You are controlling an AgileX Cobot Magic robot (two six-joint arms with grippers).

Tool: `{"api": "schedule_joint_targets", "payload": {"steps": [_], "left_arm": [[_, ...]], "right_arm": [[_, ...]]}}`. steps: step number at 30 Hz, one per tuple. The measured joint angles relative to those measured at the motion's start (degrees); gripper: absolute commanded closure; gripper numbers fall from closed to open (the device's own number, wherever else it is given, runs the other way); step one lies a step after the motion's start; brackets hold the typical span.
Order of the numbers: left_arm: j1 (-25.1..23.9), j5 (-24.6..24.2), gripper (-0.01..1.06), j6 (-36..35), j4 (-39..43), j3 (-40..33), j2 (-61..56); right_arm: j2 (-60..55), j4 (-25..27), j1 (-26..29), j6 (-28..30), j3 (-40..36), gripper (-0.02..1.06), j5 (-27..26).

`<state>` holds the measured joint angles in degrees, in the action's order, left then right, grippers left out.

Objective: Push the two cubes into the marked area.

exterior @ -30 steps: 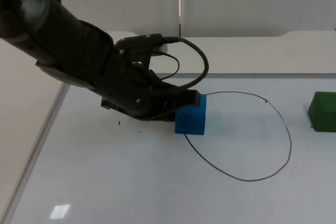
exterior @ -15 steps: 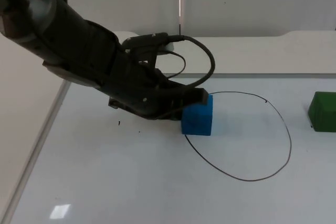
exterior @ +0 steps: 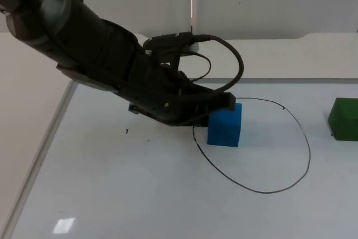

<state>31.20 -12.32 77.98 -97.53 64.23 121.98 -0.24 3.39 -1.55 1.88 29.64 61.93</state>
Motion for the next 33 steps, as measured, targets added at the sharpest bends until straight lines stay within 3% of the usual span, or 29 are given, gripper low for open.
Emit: {"api": "schedule_joint_targets", "payload": {"steps": [9,16,20,24,28,31,32,33], "left_arm": [[0.0,0.0,1.05,-0.3,3.2,0.0,-1.1],[0.0,4.1,1.05,-0.9,9.4,-1.9,-8.0],[-0.5,10.1,1.05,-0.9,12.4,-7.1,-15.6],[-3.9,9.7,1.05,-0.9,12.7,-11.9,-21.9],[-9.8,3.8,1.05,-0.9,15.0,-15.3,-27.0],[-18.7,-12.6,1.05,-0.9,19.6,-16.7,-31.1],[-20.6,-16.5,1.05,-0.9,21.3,-16.8,-31.9],[-20.6,-16.5,1.05,-0.9,21.3,-16.8,-31.9]], "right_arm": [[0.0,0.0,0.0,0.0,0.0,-0.01,0.0],[0.0,0.0,0.0,0.0,0.0,-0.01,0.0],[0.0,0.0,0.0,0.0,0.0,-0.01,0.0],[0.0,0.0,0.0,0.0,0.0,-0.01,0.0],[0.0,0.0,0.0,0.0,0.0,-0.01,0.0],[0.0,0.0,0.0,0.0,0.0,-0.01,0.0],[0.0,0.0,0.0,0.0,0.0,-0.01,0.0],[0.0,0.0,0.0,0.0,0.0,-0.01,0.0]]}}
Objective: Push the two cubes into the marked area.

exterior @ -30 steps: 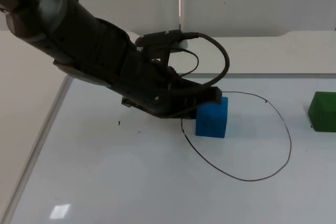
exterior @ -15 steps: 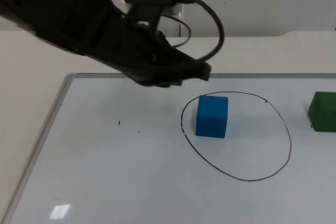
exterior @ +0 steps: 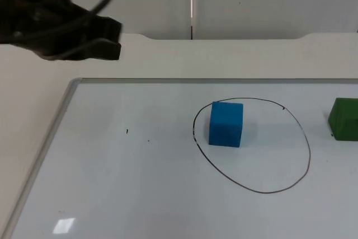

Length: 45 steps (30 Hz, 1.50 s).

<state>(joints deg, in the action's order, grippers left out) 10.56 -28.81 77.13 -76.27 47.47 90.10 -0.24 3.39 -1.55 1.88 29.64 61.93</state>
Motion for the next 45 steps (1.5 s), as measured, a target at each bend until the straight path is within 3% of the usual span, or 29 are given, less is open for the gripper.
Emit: {"api": "schedule_joint_targets", "payload": {"steps": [3,10,13,14,15,19,26,32,37,45], "left_arm": [[-4.6,-6.8,1.05,-1.2,3.5,-0.1,-2.5],[-5.2,-7.5,1.05,-7.3,13.6,-0.1,-11.1],[-5.2,-5.3,1.05,-20.4,26.3,-0.1,-18.9],[-5.2,-4.8,1.05,-27.9,32.5,-0.1,-22.5],[-5.2,-4.8,1.05,-27.9,32.5,-0.1,-22.5],[-5.2,-4.8,1.05,-43.6,46.5,-0.8,-32.6],[-5.2,-7.1,1.05,-50.7,51.0,-5.8,-45.0],[-5.2,-12.8,1.05,-54.6,54.8,-8.0,-57.7],[-5.2,-20.9,1.05,-60.0,59.9,-8.0,-68.3],[-5.2,-27.4,1.05,-64.4,61.5,-9.4,-78.1]], "right_arm": [[0.0,0.0,0.0,0.0,0.0,-0.01,0.0],[0.0,0.0,0.0,0.0,0.0,-0.01,0.0],[0.0,0.0,0.0,0.0,0.0,-0.01,0.0],[0.0,0.0,0.0,0.0,0.0,-0.01,0.0],[0.0,0.0,0.0,0.0,0.0,-0.01,0.0],[0.0,0.0,0.0,0.0,0.0,-0.01,0.0],[0.0,0.0,0.0,0.0,0.0,-0.01,0.0],[0.0,0.8,0.0,0.0,0.0,-0.01,0.0],[0.0,1.4,0.0,0.0,0.0,0.0,0.0],[0.0,1.5,0.0,0.0,0.0,0.02,0.0]]}}
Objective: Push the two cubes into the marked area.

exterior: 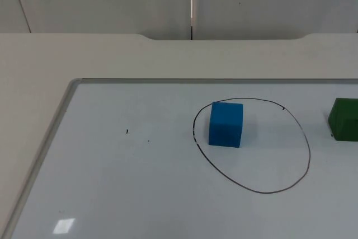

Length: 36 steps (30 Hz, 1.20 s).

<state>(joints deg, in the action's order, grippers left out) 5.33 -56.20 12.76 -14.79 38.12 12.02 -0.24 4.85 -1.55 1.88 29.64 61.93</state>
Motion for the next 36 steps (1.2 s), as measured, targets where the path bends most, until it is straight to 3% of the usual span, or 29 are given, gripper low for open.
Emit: {"api": "schedule_joint_targets", "payload": {"steps": [4,8,11,18,36], "left_arm": [[0.0,-2.6,1.05,-4.0,2.2,-3.0,-6.0],[0.0,-3.9,1.05,-6.7,5.4,-4.4,-10.6],[0.0,-5.5,1.05,-8.8,7.4,-4.4,-11.8],[0.0,-8.0,1.05,-9.5,8.3,-4.4,-11.8],[0.0,-12.1,1.05,-10.5,9.8,-6.1,-11.8]], "right_arm": [[-1.6,0.0,0.0,0.0,0.0,0.13,0.0],[-7.6,0.0,0.0,0.0,0.2,0.31,-0.5],[-14.2,0.0,0.0,0.0,1.8,0.36,-3.6],[-26.2,0.0,0.0,0.0,6.2,0.37,-9.2],[-47.0,-0.1,0.0,0.0,18.5,0.37,-9.7]]}}
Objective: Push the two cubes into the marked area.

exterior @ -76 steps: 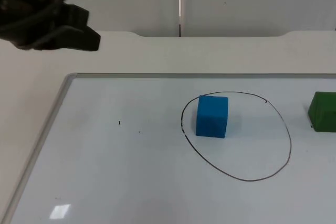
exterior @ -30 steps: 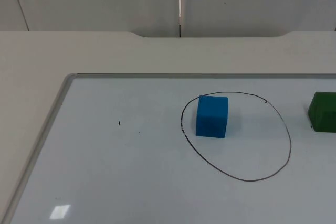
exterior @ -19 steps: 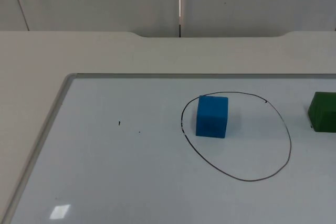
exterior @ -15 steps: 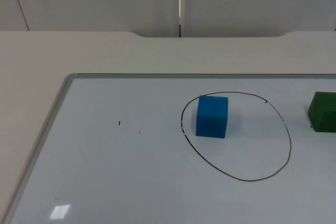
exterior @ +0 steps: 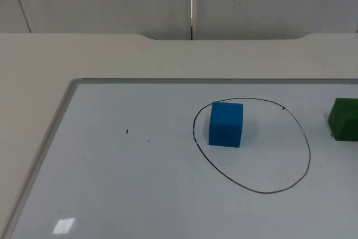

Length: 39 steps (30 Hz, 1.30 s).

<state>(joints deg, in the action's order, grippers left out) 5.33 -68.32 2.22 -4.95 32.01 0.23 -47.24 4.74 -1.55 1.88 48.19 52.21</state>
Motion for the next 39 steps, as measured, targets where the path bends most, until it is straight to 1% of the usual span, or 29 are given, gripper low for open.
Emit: {"api": "schedule_joint_targets", "payload": {"steps": [5,7,8,9,10,12,13,14,16,17,19,21,27,29,31,35,39], "left_arm": [[0.0,0.2,1.05,-0.7,0.1,-1.2,0.0],[0.0,0.5,1.05,-0.7,0.2,-1.2,0.0],[0.0,0.5,1.05,-0.7,0.2,-1.2,0.0],[0.0,0.7,1.05,-0.7,0.2,-1.2,0.0],[0.0,0.9,1.05,-0.7,0.2,-1.2,0.0],[0.0,1.2,1.05,-0.7,0.2,-1.2,0.0],[0.0,1.2,1.05,-0.7,0.2,-1.2,0.0],[0.0,1.5,1.05,-0.7,0.2,-1.3,0.0],[0.0,1.7,1.05,-0.7,0.2,-1.3,0.0],[0.0,1.7,1.05,-0.7,0.4,-1.3,0.0],[0.0,1.7,1.05,-0.7,0.5,-1.3,0.0],[0.0,2.1,1.05,-0.9,0.6,-1.4,0.0],[0.0,5.6,1.05,-1.6,0.4,-3.4,0.0],[0.0,5.8,1.05,-1.6,0.4,-3.4,0.0],[0.0,6.0,1.05,-1.6,0.3,-3.4,0.0],[0.0,6.1,1.05,-1.6,0.3,-3.4,0.0],[0.0,6.1,1.05,-1.7,0.3,-3.4,0.0]], "right_arm": [[-6.4,0.0,0.0,0.4,3.1,0.39,-0.1],[-9.9,-0.1,0.0,0.5,4.3,0.43,-0.1],[-9.9,-0.1,0.0,0.5,4.3,0.48,-0.1],[-11.9,-0.2,0.0,0.5,4.9,0.48,-0.1],[-15.1,-0.2,0.0,0.6,5.8,0.53,-0.1],[-19.0,-0.4,0.0,0.6,7.2,0.68,-0.8],[-19.0,-0.4,0.0,0.6,7.2,0.74,-0.8],[-20.9,-0.7,0.0,0.6,7.8,0.74,-1.3],[-24.2,-1.1,0.0,0.6,8.9,0.88,-2.4],[-25.9,-1.3,0.0,0.6,9.3,0.93,-3.1],[-27.3,-1.3,0.0,0.6,9.7,0.99,-4.1],[-29.9,-1.5,0.0,0.6,10.5,0.99,-5.6],[-36.4,-2.1,0.0,0.6,12.9,0.99,-10.5],[-37.7,-2.9,0.0,0.6,13.4,0.99,-10.8],[-41.5,-4.1,0.0,0.6,14.9,0.99,-10.7],[-45.3,-4.3,0.0,0.6,16.5,0.99,-10.7],[-48.3,-4.3,0.0,0.6,17.2,0.99,-12.5]]}}
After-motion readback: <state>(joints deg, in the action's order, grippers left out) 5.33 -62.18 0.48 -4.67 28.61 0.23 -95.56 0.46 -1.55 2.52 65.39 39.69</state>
